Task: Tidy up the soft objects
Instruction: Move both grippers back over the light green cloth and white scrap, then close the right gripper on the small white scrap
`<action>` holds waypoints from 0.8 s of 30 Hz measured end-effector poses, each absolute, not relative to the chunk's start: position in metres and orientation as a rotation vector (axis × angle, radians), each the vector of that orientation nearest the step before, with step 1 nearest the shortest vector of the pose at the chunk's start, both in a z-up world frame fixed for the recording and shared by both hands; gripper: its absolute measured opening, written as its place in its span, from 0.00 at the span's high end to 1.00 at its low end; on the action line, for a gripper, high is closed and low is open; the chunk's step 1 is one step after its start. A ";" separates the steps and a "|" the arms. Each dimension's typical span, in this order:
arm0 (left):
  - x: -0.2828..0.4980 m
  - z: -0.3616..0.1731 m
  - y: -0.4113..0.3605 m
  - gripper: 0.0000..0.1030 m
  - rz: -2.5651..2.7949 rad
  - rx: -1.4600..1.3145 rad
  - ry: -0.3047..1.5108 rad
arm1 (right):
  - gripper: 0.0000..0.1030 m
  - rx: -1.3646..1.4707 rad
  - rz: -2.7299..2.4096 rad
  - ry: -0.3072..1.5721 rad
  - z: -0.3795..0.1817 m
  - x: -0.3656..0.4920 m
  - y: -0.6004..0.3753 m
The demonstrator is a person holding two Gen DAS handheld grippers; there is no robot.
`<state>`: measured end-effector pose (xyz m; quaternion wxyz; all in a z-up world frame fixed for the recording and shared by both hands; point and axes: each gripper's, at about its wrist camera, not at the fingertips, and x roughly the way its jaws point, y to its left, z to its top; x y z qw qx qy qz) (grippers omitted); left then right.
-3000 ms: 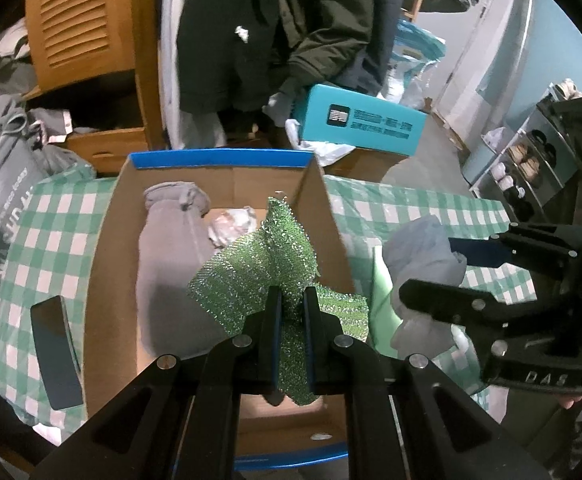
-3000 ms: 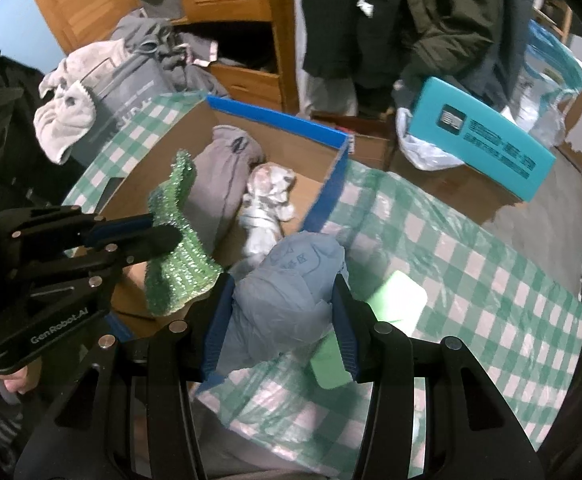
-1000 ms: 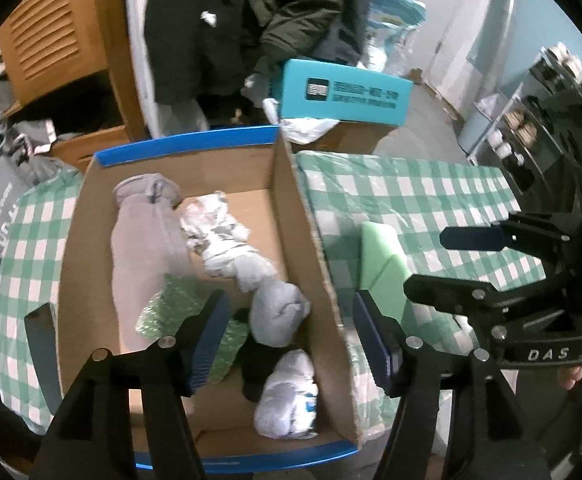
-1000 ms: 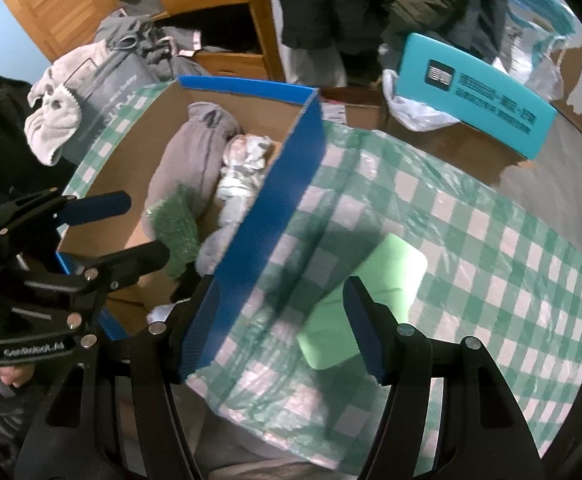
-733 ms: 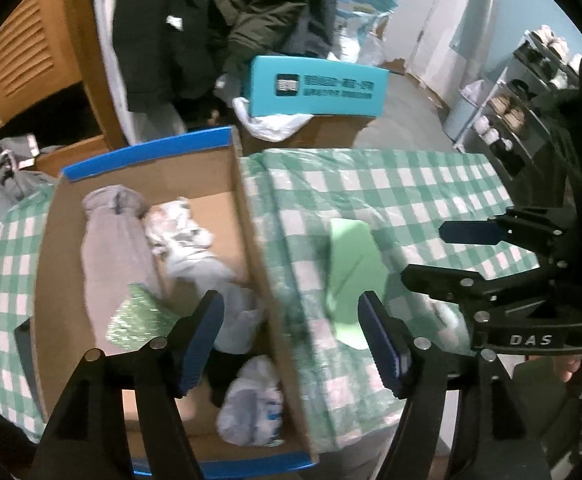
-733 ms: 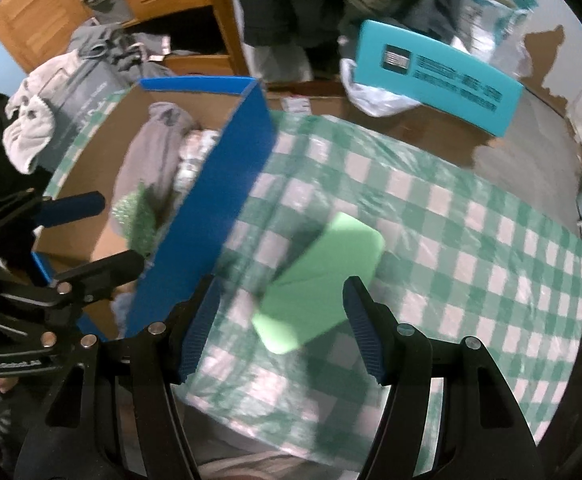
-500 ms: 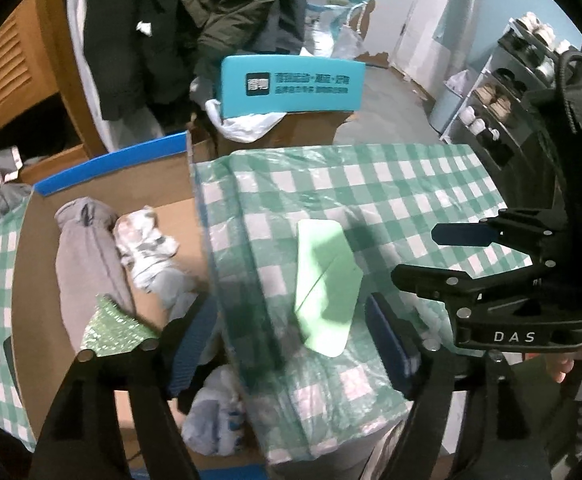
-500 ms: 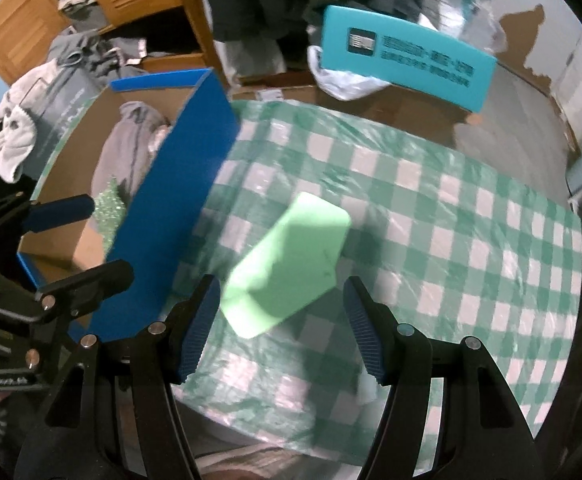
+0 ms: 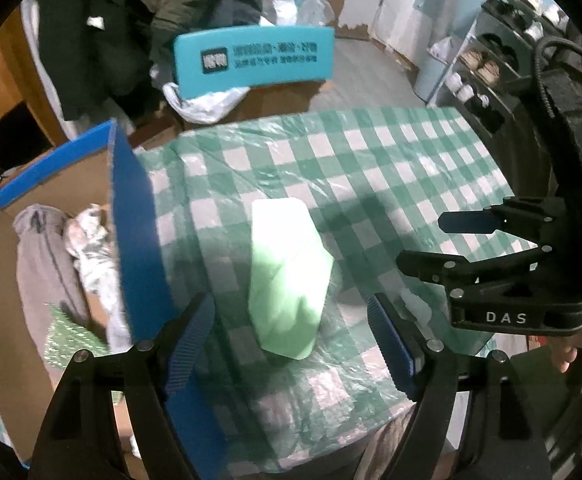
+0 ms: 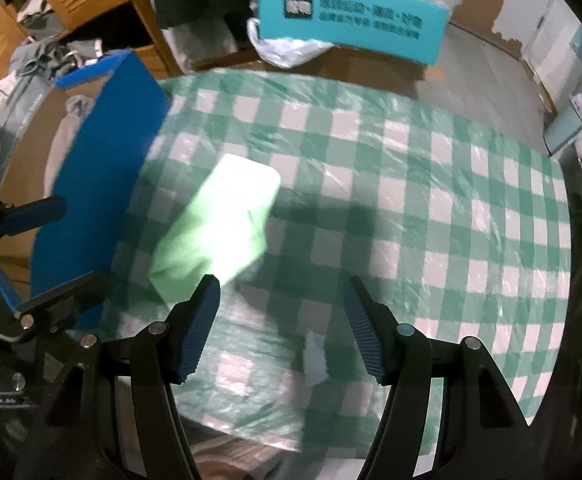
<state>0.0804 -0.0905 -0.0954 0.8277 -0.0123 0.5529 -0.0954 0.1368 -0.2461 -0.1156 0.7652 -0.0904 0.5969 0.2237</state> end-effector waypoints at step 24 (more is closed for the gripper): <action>0.084 -0.159 -0.121 0.22 -0.221 0.006 1.327 | 0.37 -0.229 0.436 1.489 -0.203 0.117 -0.280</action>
